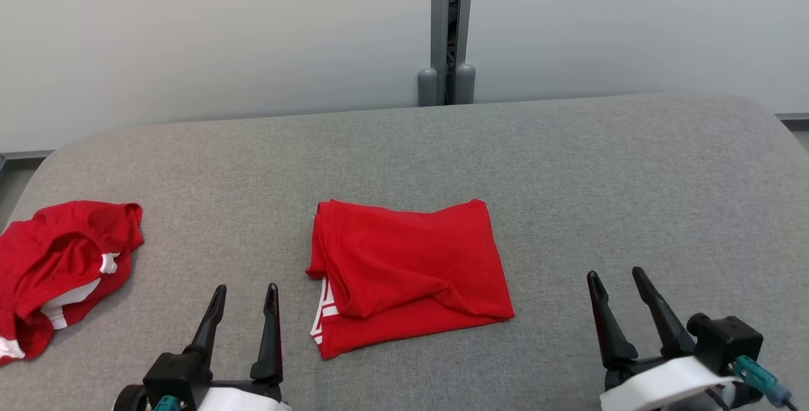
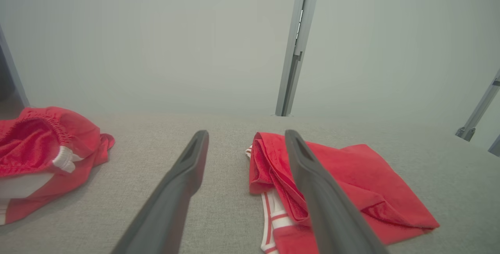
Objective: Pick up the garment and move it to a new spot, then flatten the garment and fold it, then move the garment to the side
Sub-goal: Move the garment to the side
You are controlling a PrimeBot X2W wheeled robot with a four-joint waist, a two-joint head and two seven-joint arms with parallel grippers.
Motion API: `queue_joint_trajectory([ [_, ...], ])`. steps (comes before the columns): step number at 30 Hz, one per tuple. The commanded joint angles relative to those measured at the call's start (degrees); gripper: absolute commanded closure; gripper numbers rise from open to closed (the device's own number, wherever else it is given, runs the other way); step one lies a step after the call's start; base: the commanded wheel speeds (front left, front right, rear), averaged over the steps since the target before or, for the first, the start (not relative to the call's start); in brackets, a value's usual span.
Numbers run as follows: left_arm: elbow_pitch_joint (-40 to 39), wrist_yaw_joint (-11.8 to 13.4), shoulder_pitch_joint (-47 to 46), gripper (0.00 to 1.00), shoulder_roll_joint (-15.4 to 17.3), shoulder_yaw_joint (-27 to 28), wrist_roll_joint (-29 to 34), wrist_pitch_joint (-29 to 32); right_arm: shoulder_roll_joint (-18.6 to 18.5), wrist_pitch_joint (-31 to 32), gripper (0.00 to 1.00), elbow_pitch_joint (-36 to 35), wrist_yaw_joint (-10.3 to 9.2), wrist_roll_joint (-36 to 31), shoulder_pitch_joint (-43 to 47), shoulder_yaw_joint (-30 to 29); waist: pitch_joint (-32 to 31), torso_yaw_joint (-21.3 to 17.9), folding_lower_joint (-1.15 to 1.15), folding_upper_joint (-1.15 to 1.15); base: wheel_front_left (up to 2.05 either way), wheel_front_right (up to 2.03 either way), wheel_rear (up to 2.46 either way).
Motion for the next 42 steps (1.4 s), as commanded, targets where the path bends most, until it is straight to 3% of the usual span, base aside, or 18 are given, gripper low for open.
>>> queue_joint_trajectory([
  [1, -0.16, -0.22, -0.47, 0.0, 0.22, -0.04, 0.46, -0.2, 0.15, -0.29, 0.0, 1.67, 0.03, 2.81, -1.68, 0.58, 0.4, 0.26, 0.0, 0.0, 0.0, 0.0, 0.0],
  [5, -0.01, -0.55, -1.7, 0.0, 0.23, -0.93, 0.69, -0.2, 0.72, -0.28, 0.0, 6.43, 0.03, 15.12, -5.92, 3.58, 1.67, 1.58, 0.0, 0.0, 0.0, 0.0, 0.0],
  [9, -0.28, -1.01, -3.28, 0.0, 0.23, -1.81, 1.02, -0.2, -2.07, 1.03, 0.0, 11.94, 0.03, 27.34, -12.11, 8.16, 3.81, 3.81, 0.0, 0.0, 0.0, 0.0, 0.0],
  [18, -0.26, -0.96, -5.73, 0.0, 0.22, -3.35, 0.37, -0.2, -7.09, 8.86, 0.0, 19.73, 0.03, 44.01, -21.24, 15.92, 7.47, 8.38, 0.0, 0.0, 0.0, 0.0, 0.0],
  [27, -0.38, -0.53, -7.39, 0.0, 0.22, -4.27, -0.05, -0.2, -9.3, 8.56, 0.0, 26.98, 0.03, 49.01, -26.51, 22.76, 9.62, 11.34, 0.0, 0.0, 0.0, 0.0, 0.0],
  [36, -0.86, -0.51, -8.7, 0.0, 0.22, -4.44, 0.22, -0.2, -8.87, 7.71, 0.0, 33.09, 0.03, 54.96, -29.18, 26.0, 11.52, 13.41, 0.0, 0.0, 0.0, 0.0, 0.0],
  [37, -0.87, -0.48, -8.64, 0.0, 0.21, -4.44, 0.27, -0.2, -8.89, 7.68, 0.51, 33.23, 0.03, 55.05, -29.4, 26.53, 11.62, 13.49, 0.0, 0.0, 0.0, 0.0, 0.0],
  [39, -0.86, -0.39, -8.72, 0.0, 0.23, -4.38, 0.28, -0.2, -8.84, 7.52, 1.0, 33.31, 0.03, 55.55, -29.51, 27.65, 11.77, 13.6, 0.0, 0.0, 0.0, 0.0, 0.0],
  [42, -0.95, -0.22, -8.81, 0.0, 0.22, -4.22, 0.27, -0.2, -9.59, 6.58, 1.0, 32.45, 0.03, 55.52, -30.01, 29.42, 11.78, 13.47, 0.0, 0.0, 0.0, 0.0, 0.0],
])
